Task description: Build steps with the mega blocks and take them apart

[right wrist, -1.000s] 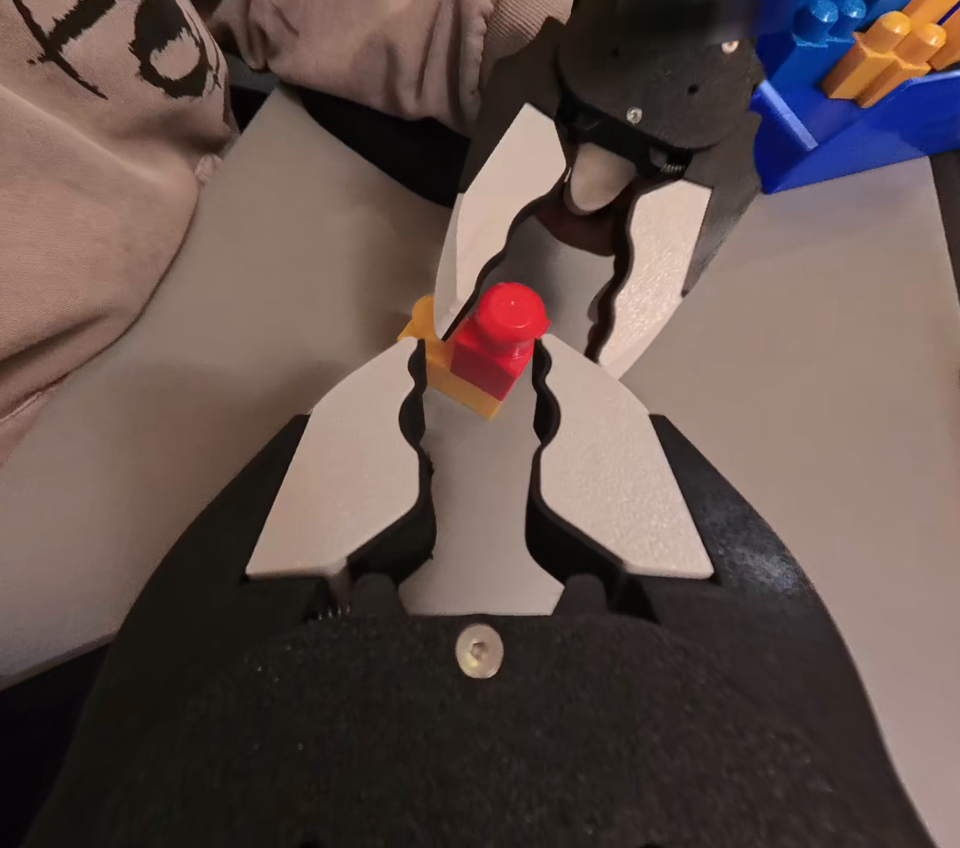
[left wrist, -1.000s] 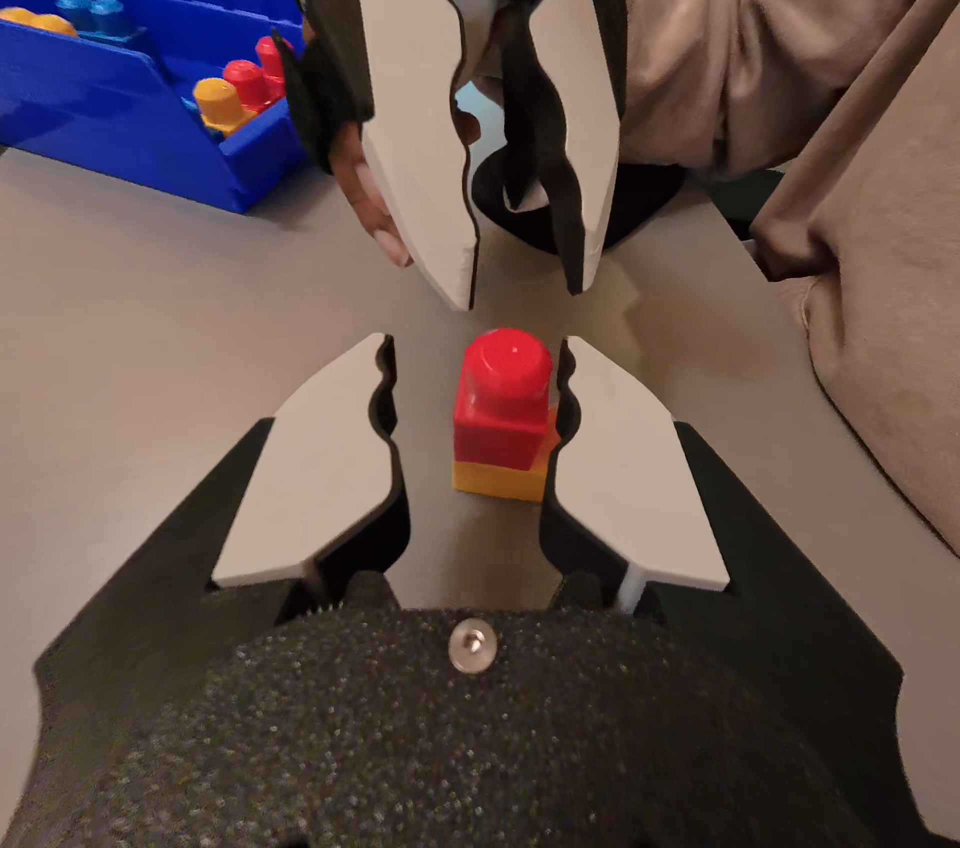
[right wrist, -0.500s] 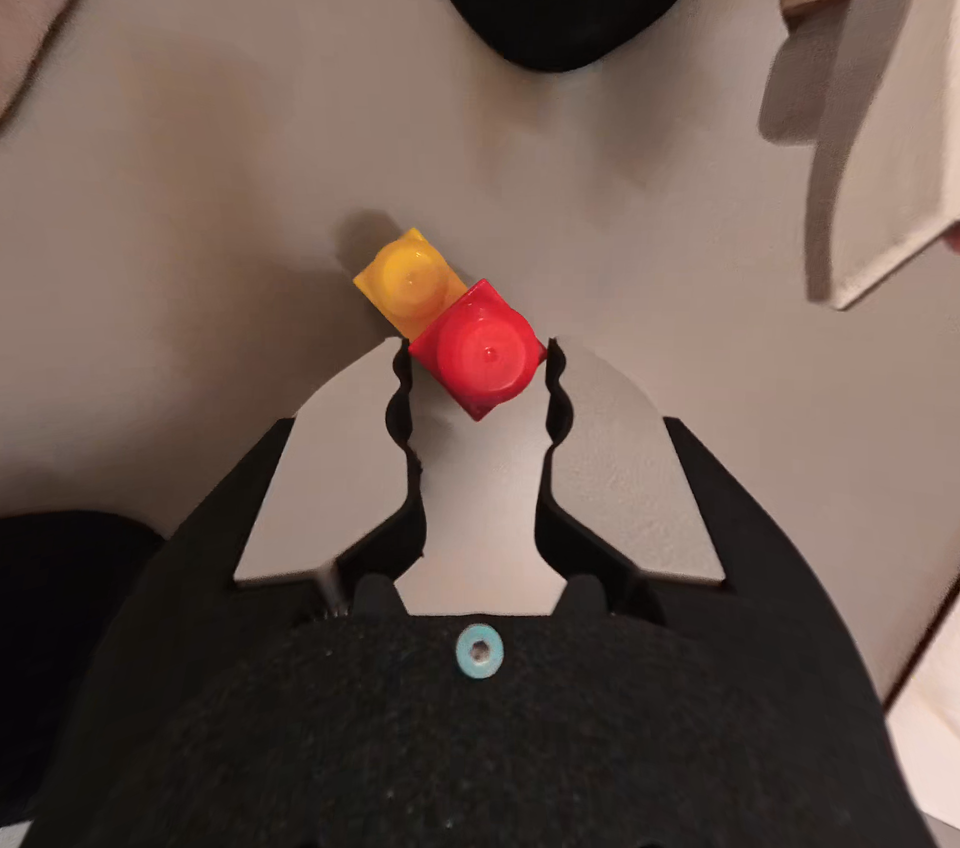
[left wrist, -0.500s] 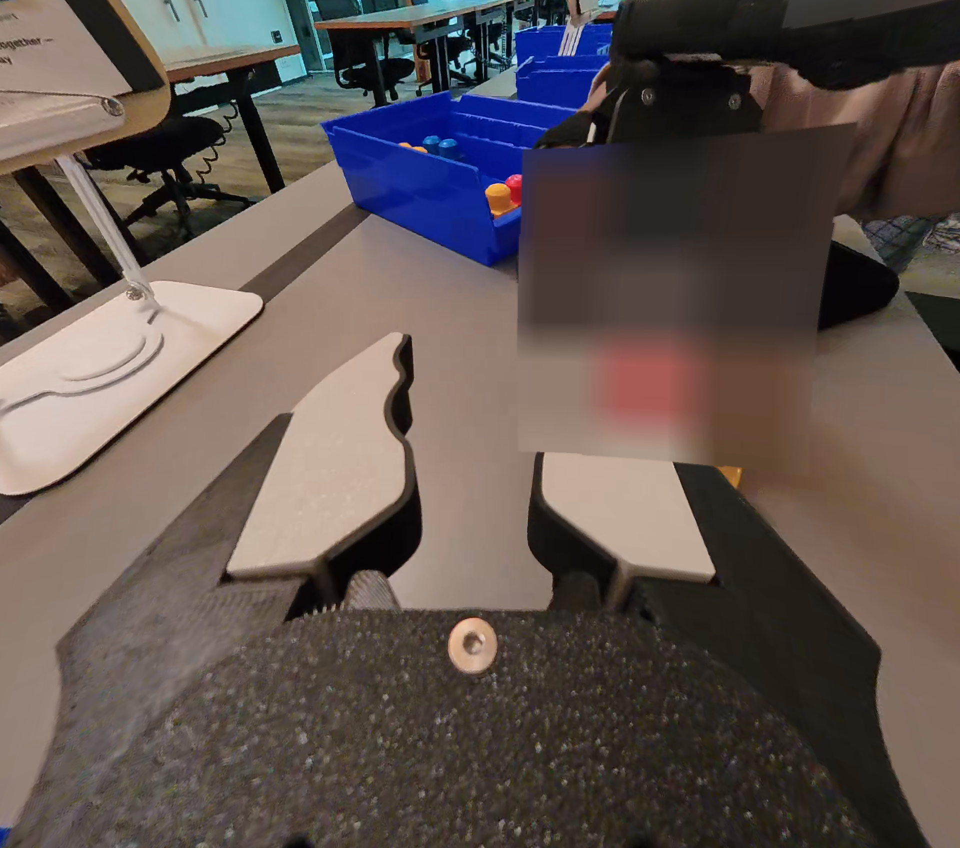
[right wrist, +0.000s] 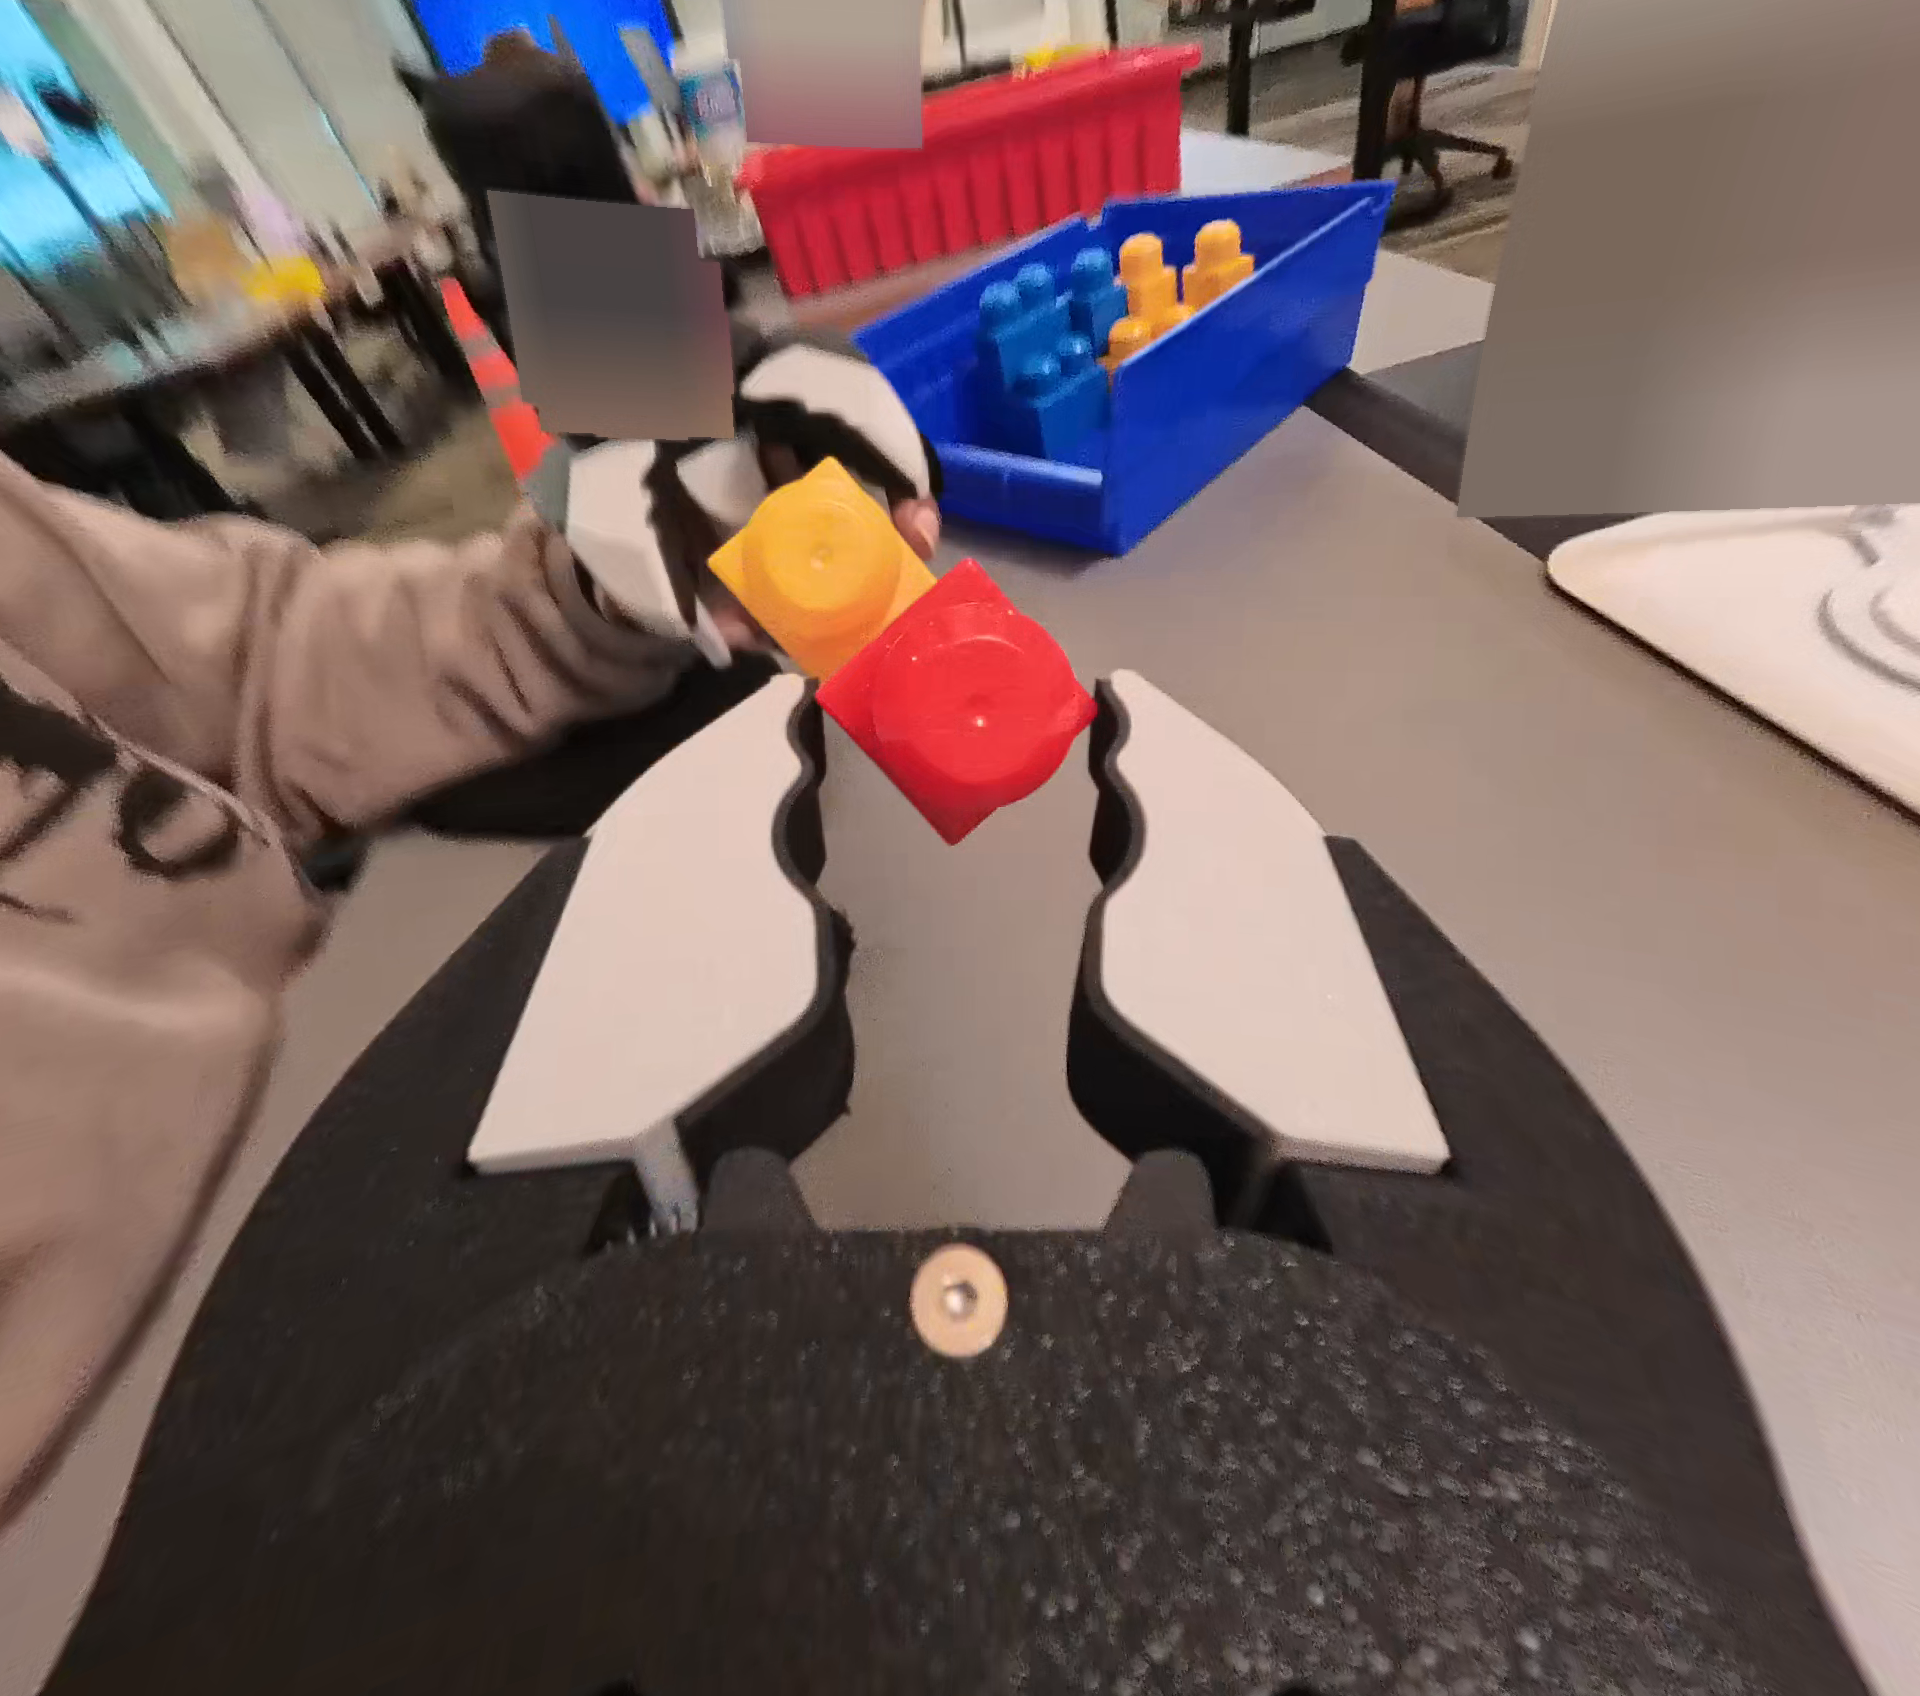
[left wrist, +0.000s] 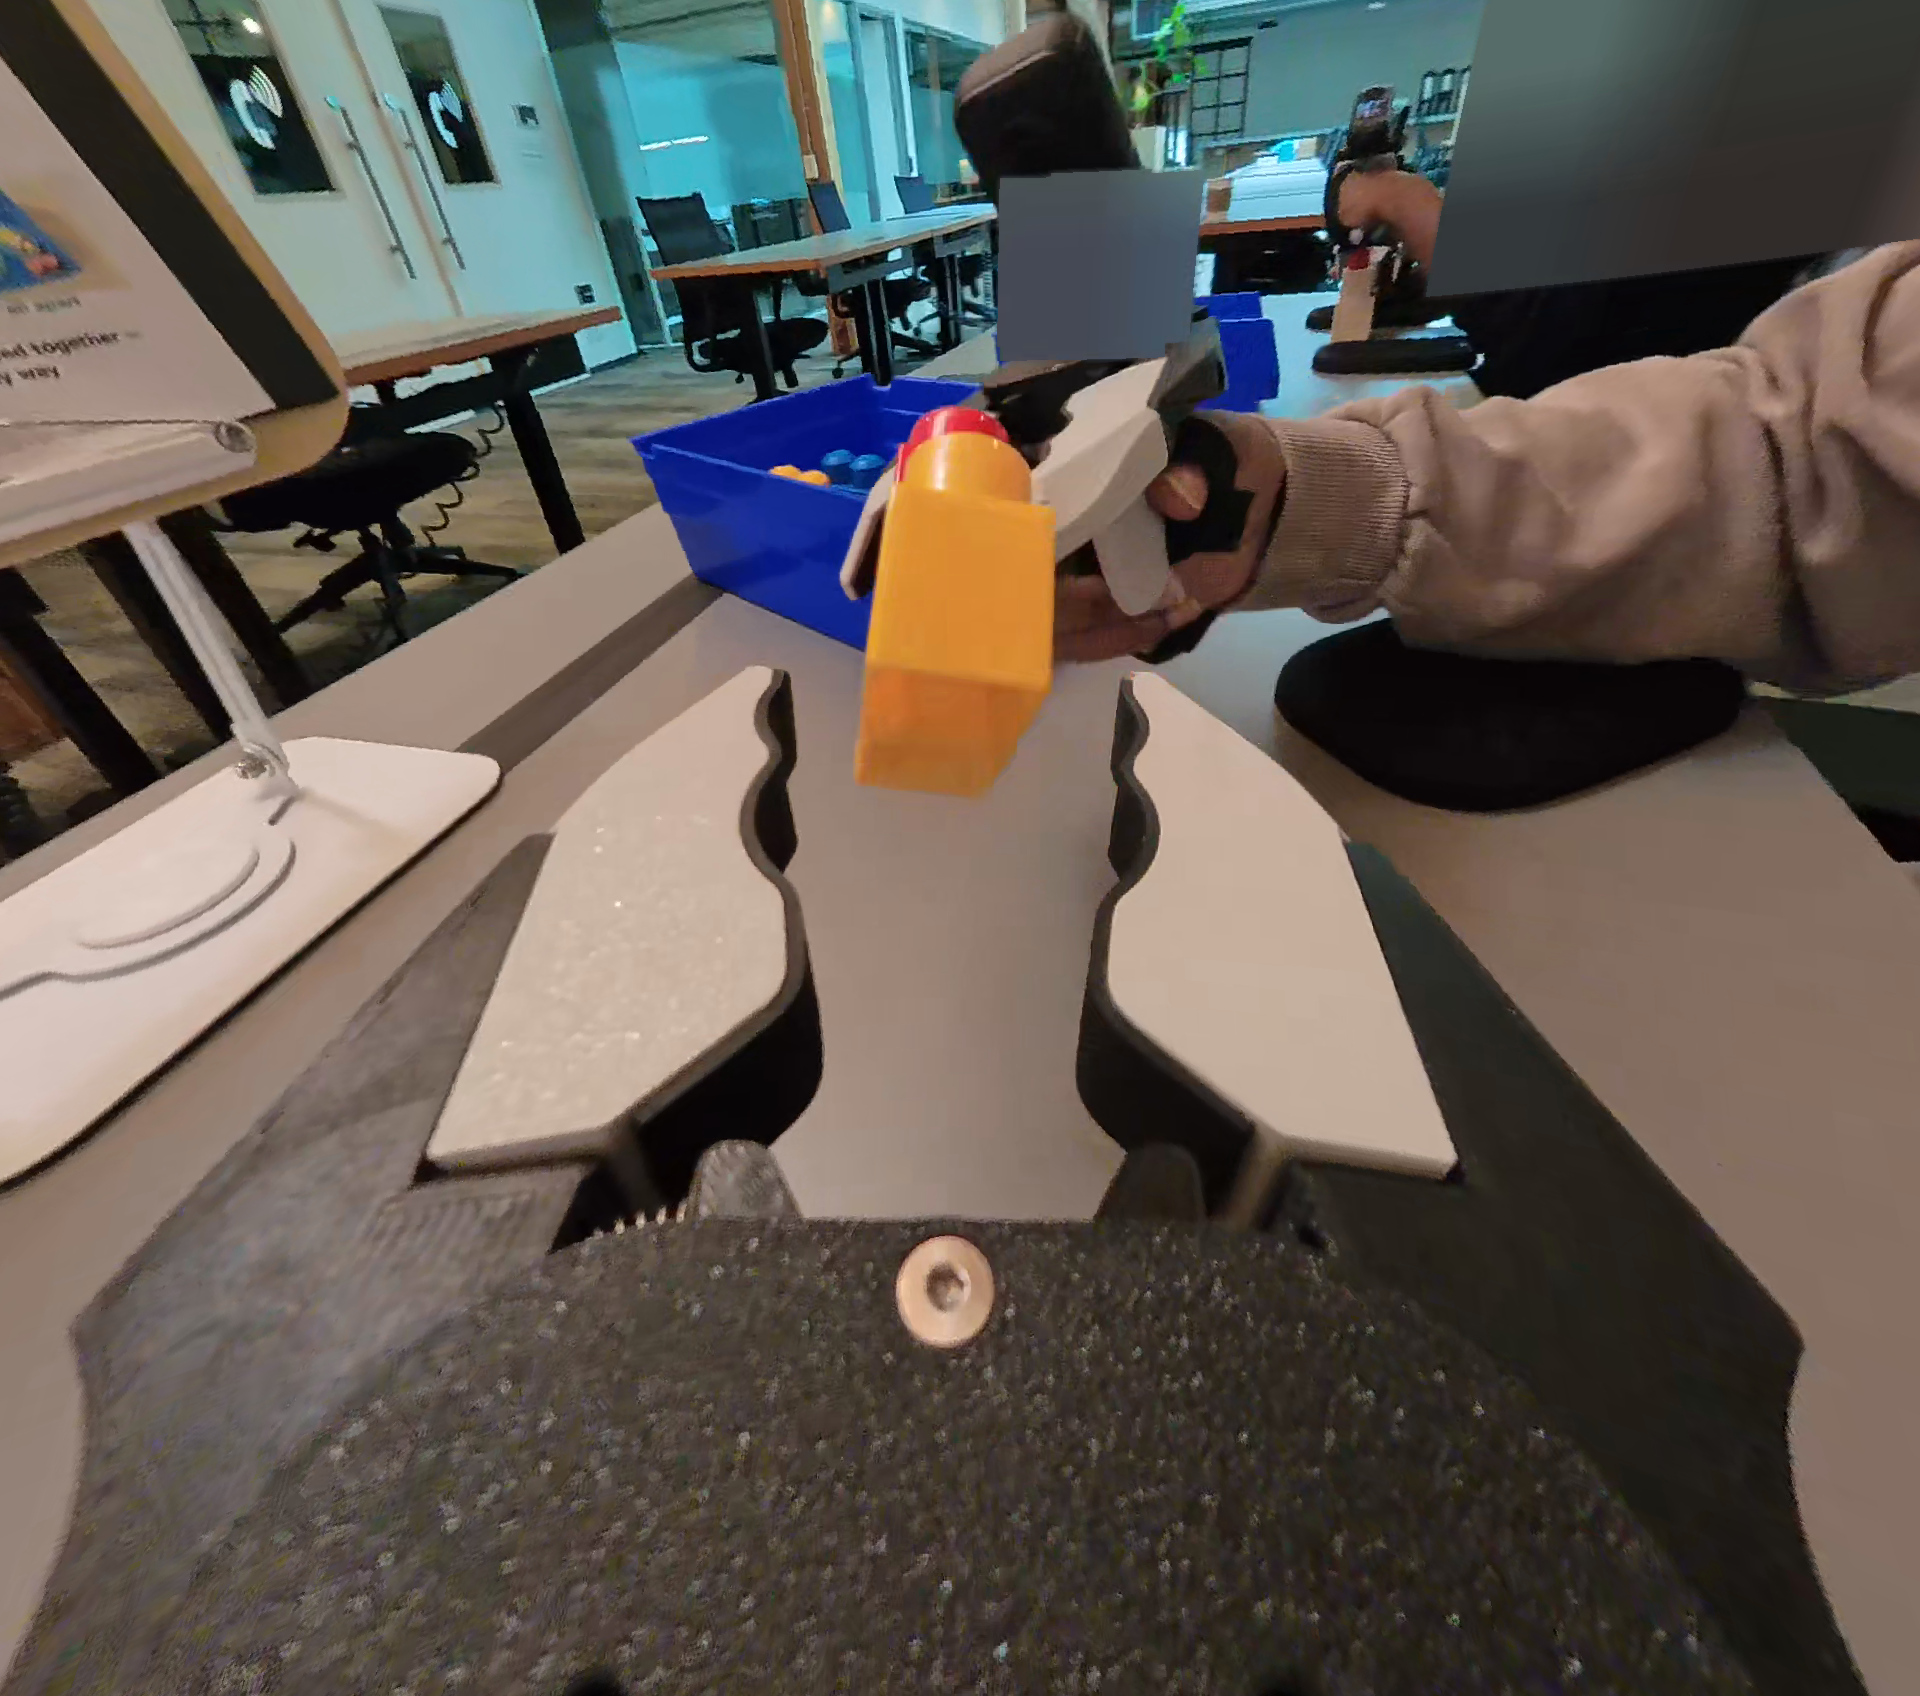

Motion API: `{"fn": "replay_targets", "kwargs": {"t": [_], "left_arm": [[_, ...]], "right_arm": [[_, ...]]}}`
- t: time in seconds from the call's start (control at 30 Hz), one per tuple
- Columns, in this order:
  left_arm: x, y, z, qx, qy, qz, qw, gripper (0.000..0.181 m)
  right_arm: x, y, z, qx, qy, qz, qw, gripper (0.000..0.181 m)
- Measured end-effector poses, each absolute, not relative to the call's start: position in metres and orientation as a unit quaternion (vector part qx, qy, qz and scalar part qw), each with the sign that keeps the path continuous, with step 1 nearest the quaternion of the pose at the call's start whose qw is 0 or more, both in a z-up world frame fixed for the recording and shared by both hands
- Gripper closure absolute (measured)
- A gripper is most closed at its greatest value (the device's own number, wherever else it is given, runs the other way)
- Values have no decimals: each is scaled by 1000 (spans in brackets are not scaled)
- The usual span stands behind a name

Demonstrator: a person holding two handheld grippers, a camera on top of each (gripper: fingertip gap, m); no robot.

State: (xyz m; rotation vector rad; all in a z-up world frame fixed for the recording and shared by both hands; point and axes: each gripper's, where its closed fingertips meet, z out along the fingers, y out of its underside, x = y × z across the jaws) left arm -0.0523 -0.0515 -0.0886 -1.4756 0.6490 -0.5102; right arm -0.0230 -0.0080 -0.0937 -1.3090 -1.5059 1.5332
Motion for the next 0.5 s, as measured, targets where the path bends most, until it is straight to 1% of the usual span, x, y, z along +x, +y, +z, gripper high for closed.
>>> {"fn": "replay_targets", "kwargs": {"t": [0.1,0.13,0.17,0.2,0.27,0.37,0.5], "left_arm": [[-41,-48,-90,-654,286,-213,667,126],[-39,-46,-91,-656,285,-207,668,130],[-39,-45,-91,-657,282,-199,670,138],[-40,-46,-89,-654,280,-198,674,143],[-42,-52,-87,-653,287,-222,665,143],[-41,-61,-87,-655,301,-268,639,144],[-38,-71,-94,-661,324,-305,604,144]], "right_arm": [[-27,-15,-91,-505,-516,630,287,133],[-30,-20,-90,-503,-505,643,279,132],[-33,-26,-91,-503,-499,651,273,132],[-35,-32,-91,-499,-499,655,270,132],[-35,-39,-89,-483,-512,658,269,132],[-30,-47,-88,-442,-575,619,301,133],[-20,-52,-98,-390,-676,514,356,129]]}}
